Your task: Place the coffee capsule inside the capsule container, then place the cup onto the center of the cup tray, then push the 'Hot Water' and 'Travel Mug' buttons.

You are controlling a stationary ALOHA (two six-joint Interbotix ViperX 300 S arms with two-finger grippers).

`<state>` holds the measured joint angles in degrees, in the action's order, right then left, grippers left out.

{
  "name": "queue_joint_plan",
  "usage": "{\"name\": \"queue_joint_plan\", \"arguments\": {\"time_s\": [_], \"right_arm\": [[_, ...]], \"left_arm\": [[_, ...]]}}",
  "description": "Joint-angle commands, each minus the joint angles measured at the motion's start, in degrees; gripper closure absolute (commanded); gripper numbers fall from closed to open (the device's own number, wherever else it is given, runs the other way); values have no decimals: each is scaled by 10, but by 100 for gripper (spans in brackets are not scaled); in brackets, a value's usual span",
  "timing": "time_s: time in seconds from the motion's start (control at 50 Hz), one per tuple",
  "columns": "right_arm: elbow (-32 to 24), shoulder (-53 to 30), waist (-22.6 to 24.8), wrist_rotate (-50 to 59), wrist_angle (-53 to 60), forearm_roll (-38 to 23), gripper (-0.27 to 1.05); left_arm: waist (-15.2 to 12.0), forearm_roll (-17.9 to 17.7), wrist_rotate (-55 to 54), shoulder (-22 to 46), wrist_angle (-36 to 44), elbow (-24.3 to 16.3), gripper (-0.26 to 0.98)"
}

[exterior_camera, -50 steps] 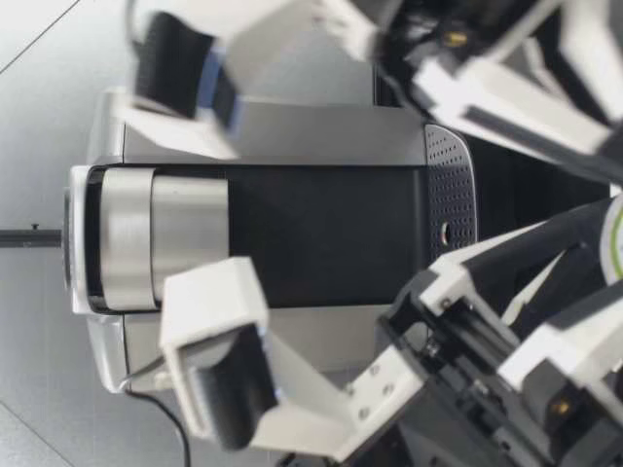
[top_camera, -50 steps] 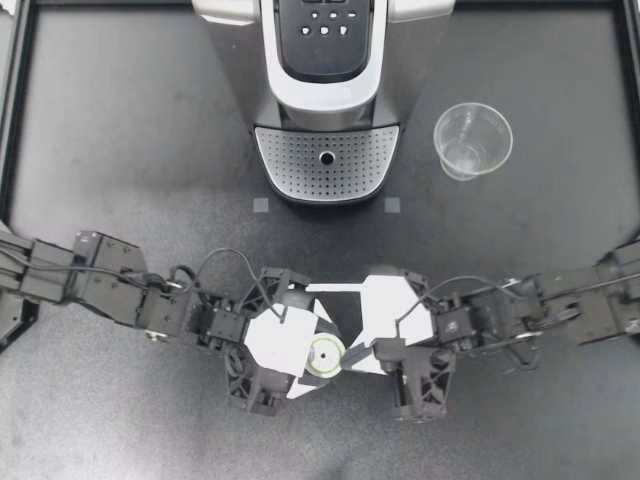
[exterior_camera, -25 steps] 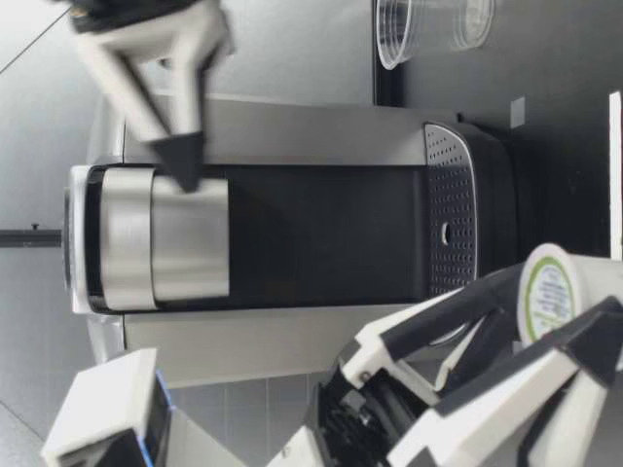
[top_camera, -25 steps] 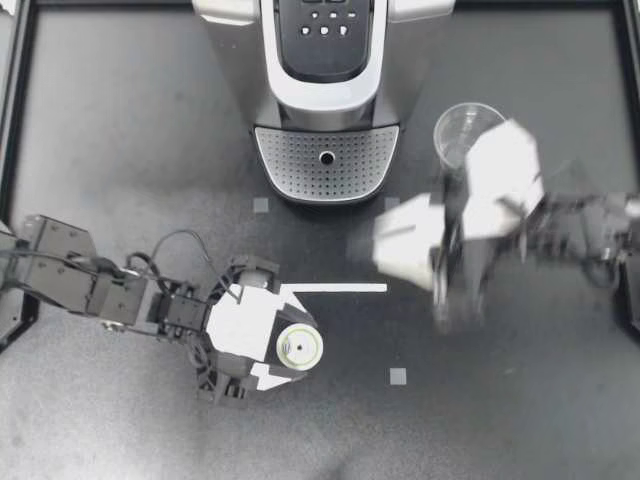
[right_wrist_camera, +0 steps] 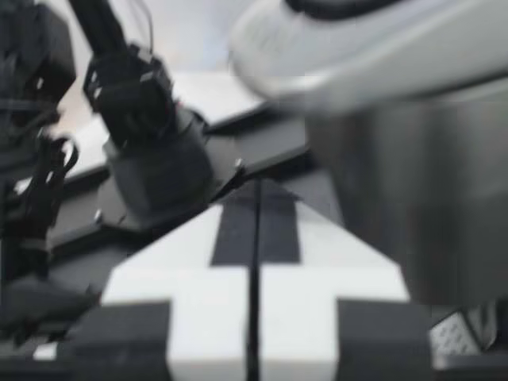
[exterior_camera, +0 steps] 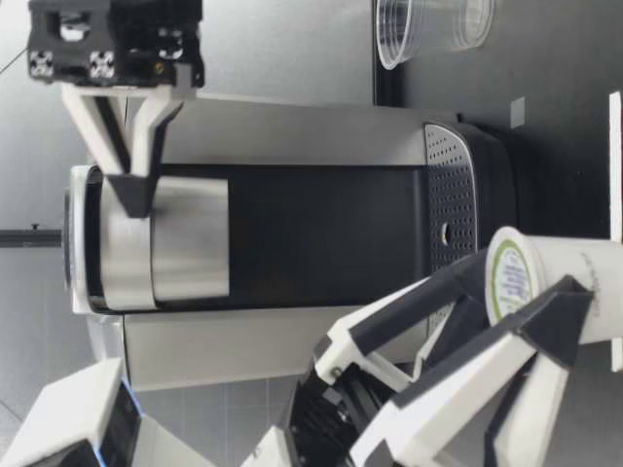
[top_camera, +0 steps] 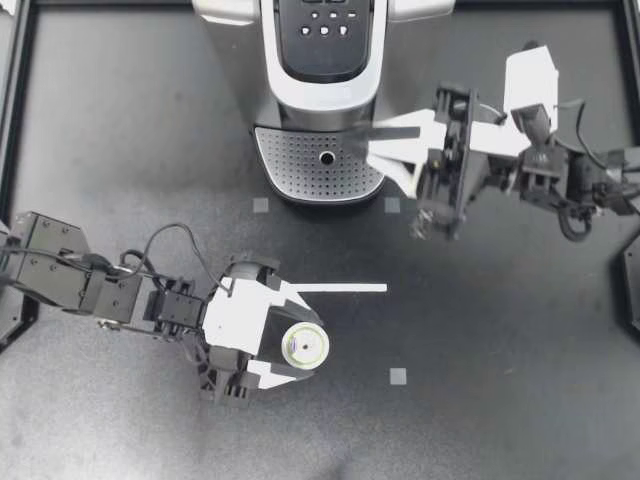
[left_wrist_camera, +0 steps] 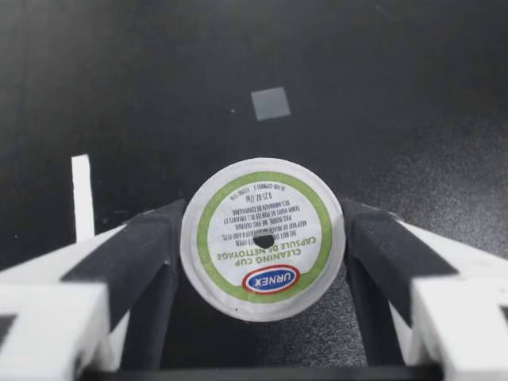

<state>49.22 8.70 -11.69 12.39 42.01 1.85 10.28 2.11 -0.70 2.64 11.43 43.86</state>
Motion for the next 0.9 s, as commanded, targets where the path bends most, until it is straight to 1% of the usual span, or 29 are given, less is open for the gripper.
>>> {"name": "queue_joint_plan", "arguments": {"time_s": [0.0,0.18,0.4,0.62,0.88], "right_arm": [[-20,3,-12,-2,17,1,76],[-27,-2,-23,-2,37,2,76],[-42,9,-23,-3,65,2,76],[-69,25,-27,-25,92,2,76],[-93,20,-54,-37,92,2,76]], "left_arm": [[-3,-1,0,-18,5,-8,22],[-3,-1,0,-18,5,-7,22],[-3,-1,0,-19,5,-7,22],[-3,-1,0,-20,6,-10,22],[-4,-1,4,-59,6,-16,22]]}}
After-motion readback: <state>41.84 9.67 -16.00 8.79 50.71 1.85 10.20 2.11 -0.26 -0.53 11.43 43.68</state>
